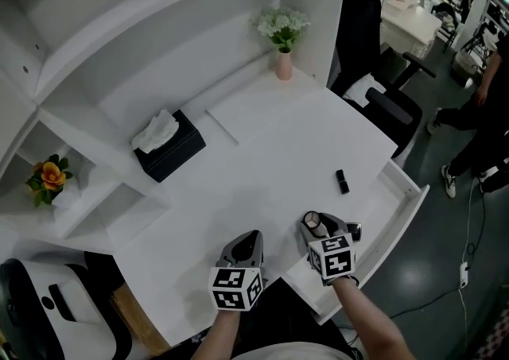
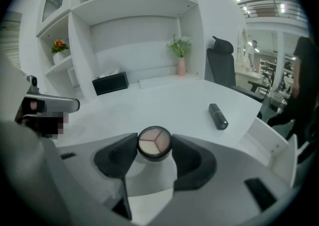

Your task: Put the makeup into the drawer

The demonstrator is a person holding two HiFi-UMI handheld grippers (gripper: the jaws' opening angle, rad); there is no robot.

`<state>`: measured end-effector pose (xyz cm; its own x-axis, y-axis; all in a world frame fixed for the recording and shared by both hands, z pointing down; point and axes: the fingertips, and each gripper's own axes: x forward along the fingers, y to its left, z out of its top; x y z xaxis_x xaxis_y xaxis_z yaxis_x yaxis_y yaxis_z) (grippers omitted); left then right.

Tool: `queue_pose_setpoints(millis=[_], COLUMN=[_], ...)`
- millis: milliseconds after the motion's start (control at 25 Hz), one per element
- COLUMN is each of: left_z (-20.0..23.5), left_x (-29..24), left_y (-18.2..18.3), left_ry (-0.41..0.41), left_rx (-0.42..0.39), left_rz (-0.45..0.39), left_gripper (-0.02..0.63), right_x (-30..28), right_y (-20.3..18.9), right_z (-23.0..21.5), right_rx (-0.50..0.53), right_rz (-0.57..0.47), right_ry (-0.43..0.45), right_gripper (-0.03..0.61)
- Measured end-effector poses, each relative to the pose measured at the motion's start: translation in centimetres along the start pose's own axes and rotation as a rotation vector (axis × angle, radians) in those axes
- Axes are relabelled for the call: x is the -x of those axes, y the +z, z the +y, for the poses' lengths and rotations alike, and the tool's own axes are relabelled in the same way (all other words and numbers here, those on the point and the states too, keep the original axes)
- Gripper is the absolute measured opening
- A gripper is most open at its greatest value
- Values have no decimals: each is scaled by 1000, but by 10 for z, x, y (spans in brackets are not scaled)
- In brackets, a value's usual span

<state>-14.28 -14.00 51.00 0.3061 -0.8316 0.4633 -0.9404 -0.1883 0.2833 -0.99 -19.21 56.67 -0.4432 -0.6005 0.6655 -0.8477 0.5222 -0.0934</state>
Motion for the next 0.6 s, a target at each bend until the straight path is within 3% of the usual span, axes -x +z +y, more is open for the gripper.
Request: queue_pose_setpoints(millis=[600], left_z=[-51], left_x=[1], left_y=[-14], left_ry=[-103], left_rx=[-69], left_rz=[15], left_gripper=[2], right_x=[79], right_y=[-62], right_z=[-29], right_rx=[-115], right_rz=[-21], right_ry=[-123], right_gripper=[218])
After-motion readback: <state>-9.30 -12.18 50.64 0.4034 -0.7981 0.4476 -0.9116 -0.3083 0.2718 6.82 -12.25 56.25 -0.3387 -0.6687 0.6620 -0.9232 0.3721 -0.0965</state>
